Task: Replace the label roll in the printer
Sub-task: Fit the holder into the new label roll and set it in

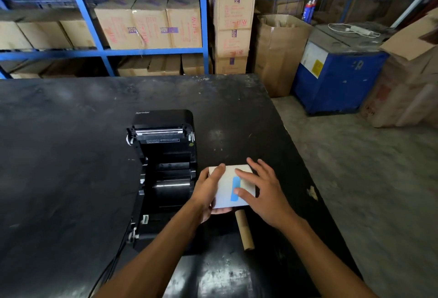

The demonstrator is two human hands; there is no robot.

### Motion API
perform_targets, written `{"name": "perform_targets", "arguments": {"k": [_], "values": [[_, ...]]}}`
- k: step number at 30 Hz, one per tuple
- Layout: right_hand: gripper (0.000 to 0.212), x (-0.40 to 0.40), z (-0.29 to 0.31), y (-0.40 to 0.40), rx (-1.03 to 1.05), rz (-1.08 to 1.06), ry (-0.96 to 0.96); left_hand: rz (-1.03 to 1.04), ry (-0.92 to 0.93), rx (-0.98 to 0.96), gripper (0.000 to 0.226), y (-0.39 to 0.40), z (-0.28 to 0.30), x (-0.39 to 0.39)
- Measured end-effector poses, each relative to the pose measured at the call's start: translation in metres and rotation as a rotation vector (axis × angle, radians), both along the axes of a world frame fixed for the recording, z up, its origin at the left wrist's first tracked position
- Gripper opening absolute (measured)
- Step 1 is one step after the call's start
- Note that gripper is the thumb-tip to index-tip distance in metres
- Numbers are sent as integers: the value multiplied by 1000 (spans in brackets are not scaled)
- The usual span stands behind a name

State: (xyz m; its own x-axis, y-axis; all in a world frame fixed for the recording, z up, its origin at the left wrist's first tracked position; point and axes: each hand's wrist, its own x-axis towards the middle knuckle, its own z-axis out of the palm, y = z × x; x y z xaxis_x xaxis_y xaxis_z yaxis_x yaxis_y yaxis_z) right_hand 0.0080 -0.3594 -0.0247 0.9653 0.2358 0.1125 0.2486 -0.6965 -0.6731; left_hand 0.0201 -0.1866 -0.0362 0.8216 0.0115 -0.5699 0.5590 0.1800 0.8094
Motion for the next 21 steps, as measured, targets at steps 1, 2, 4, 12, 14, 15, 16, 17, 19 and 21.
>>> {"name": "perform_targets", "arguments": {"k": [1, 2, 4, 12, 14, 15, 16, 17, 19, 21], "values": [[41, -2, 0, 0, -7, -16, -40, 6, -6, 8, 38, 1, 1, -1], [37, -4, 0, 2, -17, -34, -83, 11, -11, 17, 39, 2, 2, -1], [25, -7, 1, 6, -28, -63, -137, 17, -23, 47, 41, 2, 3, -3], [6, -30, 10, 4, 29, 94, -98, 159, -45, 31, 38, 4, 10, -11], [9, -39, 3, -8, 93, 148, 77, 197, -51, 19, 43, 7, 11, -12], [10, -42, -2, -16, 86, 162, 164, 209, -57, 20, 44, 10, 11, -13], [10, -45, -9, -25, 39, 174, 240, 215, -63, 21, 45, 13, 11, -14], [12, -47, -17, -34, -36, 183, 311, 215, -65, 21, 45, 15, 11, -15], [14, -54, -36, -47, -216, 183, 433, 200, -60, 20, 44, 18, 9, -19], [14, -62, -55, -51, -368, 173, 482, 180, -52, 21, 42, 19, 6, -24]]}}
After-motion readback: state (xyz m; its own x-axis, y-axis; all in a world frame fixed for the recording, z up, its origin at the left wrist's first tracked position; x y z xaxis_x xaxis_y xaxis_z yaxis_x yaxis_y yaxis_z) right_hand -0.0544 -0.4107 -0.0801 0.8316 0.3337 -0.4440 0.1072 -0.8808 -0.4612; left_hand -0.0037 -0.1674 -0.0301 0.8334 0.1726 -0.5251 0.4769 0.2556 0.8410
